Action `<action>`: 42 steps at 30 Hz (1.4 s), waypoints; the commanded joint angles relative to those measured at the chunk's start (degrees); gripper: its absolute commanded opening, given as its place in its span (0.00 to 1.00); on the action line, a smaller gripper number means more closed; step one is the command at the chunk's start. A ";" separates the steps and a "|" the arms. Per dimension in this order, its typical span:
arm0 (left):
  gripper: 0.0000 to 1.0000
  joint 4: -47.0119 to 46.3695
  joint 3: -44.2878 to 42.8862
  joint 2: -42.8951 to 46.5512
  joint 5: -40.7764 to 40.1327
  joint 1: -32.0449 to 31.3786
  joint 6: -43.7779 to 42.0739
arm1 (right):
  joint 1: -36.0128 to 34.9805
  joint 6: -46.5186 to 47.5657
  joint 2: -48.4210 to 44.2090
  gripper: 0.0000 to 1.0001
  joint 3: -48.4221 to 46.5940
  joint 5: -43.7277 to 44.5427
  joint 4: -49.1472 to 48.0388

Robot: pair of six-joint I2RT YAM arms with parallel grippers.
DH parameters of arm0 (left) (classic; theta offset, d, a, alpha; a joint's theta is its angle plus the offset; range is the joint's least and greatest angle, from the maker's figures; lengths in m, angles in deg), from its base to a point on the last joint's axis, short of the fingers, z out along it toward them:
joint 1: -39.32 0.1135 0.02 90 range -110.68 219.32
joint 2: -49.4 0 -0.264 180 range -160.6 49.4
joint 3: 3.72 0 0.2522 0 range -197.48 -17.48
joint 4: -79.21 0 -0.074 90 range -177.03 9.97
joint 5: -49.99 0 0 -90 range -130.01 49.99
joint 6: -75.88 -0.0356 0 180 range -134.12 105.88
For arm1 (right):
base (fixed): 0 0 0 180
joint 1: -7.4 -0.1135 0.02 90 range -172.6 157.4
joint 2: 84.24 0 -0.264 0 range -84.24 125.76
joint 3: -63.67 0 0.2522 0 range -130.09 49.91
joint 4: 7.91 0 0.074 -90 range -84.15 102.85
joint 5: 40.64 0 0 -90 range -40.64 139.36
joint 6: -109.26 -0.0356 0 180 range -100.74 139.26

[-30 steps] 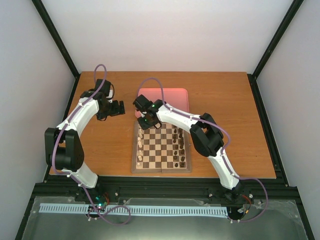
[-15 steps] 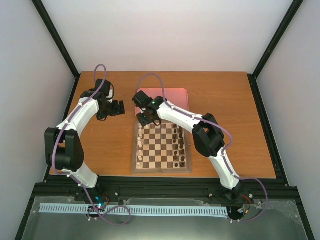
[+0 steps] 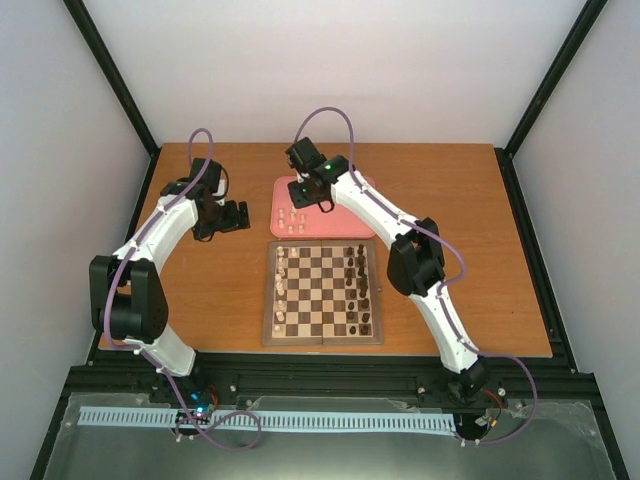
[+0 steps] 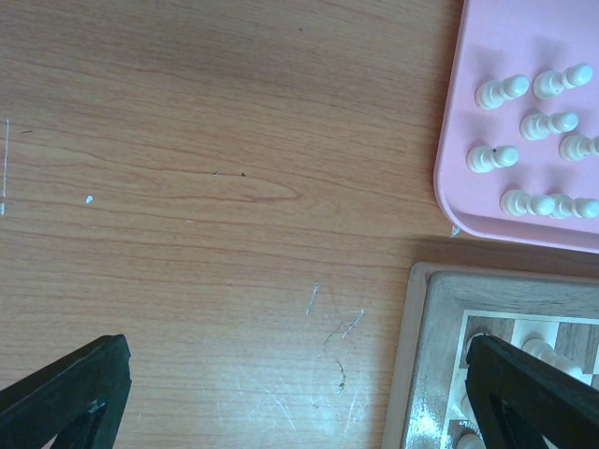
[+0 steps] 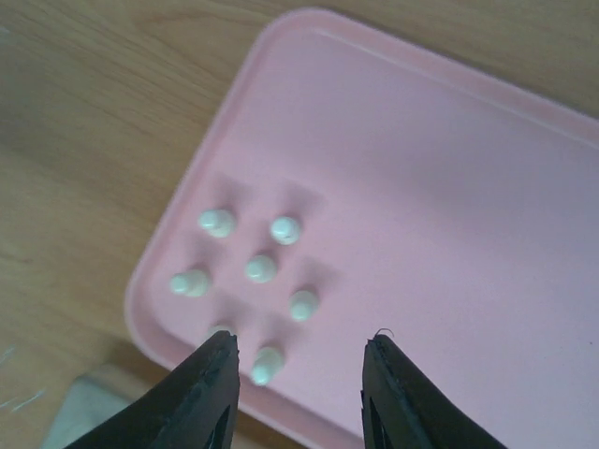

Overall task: Set up the chess pieces on the board
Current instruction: Pick up the chess piece from the storage box.

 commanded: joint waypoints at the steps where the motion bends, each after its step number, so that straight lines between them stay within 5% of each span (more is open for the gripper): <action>1: 1.00 -0.04 -1.59 0.09 0.02 -0.42 -1.21 | 1.50 0.84 6.15 0.38 -3.24 -3.18 3.92; 32: 1.00 0.31 -2.11 -1.65 -0.01 -0.38 -1.14 | 2.73 0.37 14.55 0.36 -4.74 -4.21 -2.54; 42: 1.00 0.32 -2.31 -1.91 0.06 -0.38 -1.16 | 3.00 0.46 15.98 0.26 -6.48 -3.97 -3.21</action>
